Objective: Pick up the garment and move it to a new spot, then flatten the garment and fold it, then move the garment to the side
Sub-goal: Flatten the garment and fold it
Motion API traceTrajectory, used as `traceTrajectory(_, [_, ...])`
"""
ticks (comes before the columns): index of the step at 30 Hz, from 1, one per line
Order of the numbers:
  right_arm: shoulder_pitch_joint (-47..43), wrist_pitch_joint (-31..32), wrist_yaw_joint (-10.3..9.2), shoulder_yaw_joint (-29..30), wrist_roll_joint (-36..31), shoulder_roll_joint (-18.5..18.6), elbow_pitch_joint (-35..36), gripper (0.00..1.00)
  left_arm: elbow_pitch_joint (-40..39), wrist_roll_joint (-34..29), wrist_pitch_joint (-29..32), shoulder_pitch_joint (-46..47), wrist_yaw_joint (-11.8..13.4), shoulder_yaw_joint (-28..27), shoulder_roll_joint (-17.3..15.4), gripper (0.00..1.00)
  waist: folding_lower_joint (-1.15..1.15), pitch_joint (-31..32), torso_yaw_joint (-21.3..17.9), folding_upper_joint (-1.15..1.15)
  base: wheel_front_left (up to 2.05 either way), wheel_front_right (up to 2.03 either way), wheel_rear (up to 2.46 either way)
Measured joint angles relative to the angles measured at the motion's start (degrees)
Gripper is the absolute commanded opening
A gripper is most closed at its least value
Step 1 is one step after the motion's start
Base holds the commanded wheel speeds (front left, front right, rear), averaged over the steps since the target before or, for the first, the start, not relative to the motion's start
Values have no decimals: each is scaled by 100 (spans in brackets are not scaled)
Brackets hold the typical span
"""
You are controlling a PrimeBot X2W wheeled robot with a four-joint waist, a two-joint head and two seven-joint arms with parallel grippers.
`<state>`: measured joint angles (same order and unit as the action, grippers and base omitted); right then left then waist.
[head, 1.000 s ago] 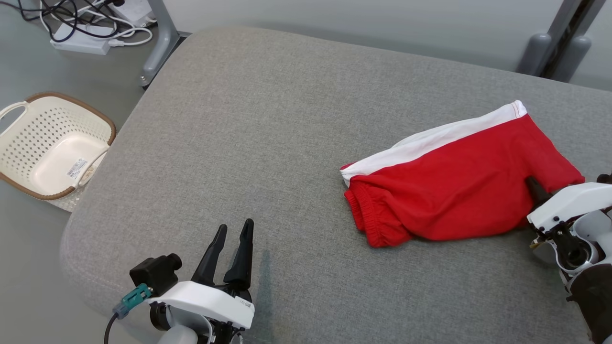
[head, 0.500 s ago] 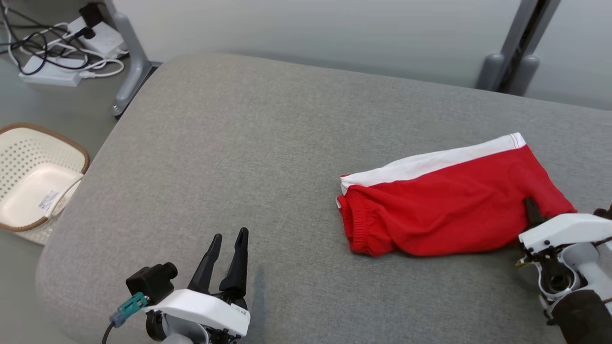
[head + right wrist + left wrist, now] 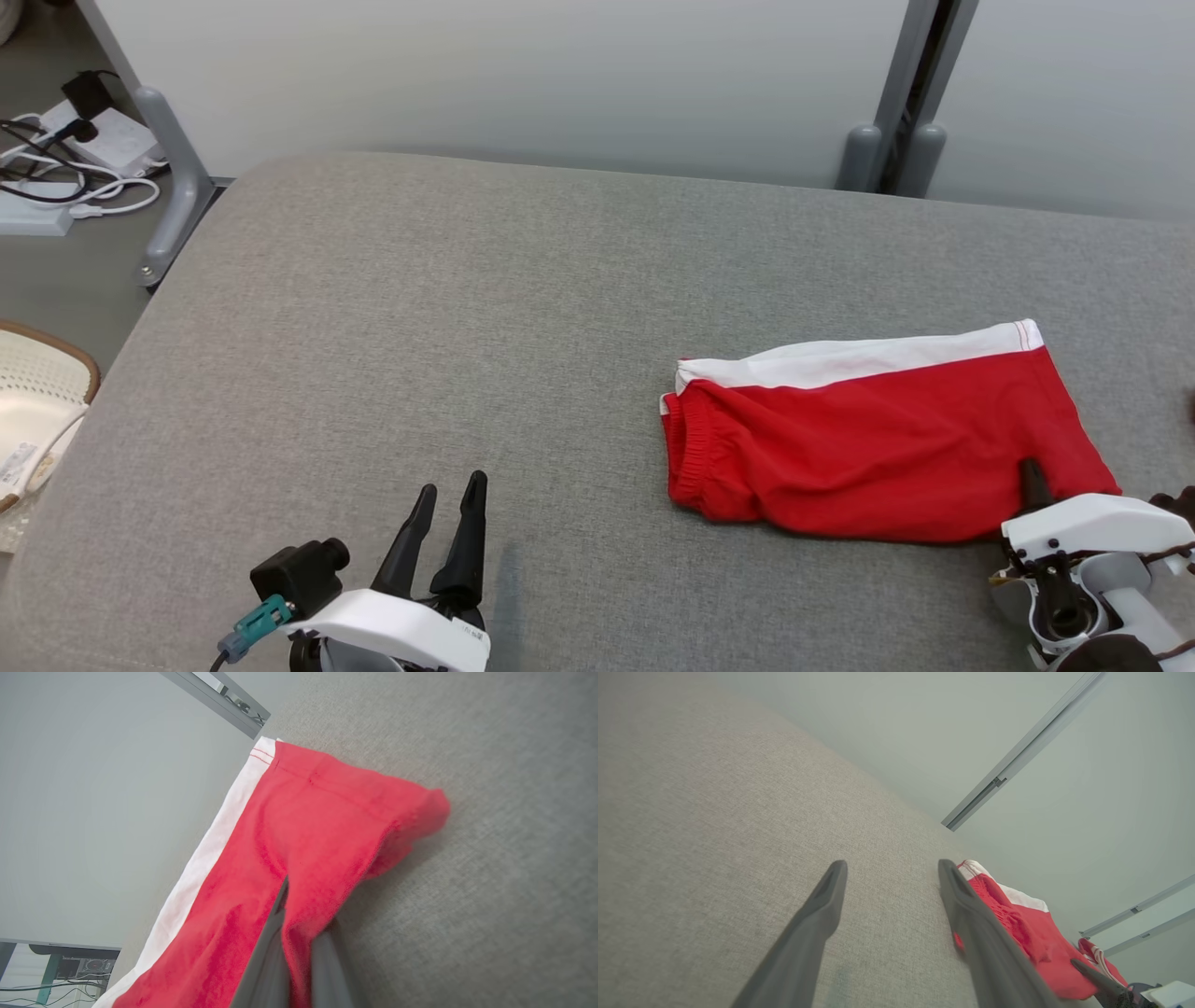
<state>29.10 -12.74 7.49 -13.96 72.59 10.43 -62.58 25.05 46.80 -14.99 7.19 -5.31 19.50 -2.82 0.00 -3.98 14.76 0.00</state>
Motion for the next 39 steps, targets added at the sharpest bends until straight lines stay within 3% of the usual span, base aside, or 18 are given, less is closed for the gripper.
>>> traceTrajectory(12, [189,-91,0,-177,-216,-126,299,0,41,33,0,42,-10,62,2,100,0,4,-63,0,0,0,0])
traceTrajectory(25, [-144,-190,0,-1161,-967,-383,1764,0,211,-44,0,-129,-4,-54,1,100,0,345,203,0,0,0,0])
traceTrajectory(39, [-494,18,0,-2128,-1623,-641,1549,0,240,-144,0,-222,59,-114,1,100,0,475,366,0,0,0,0])
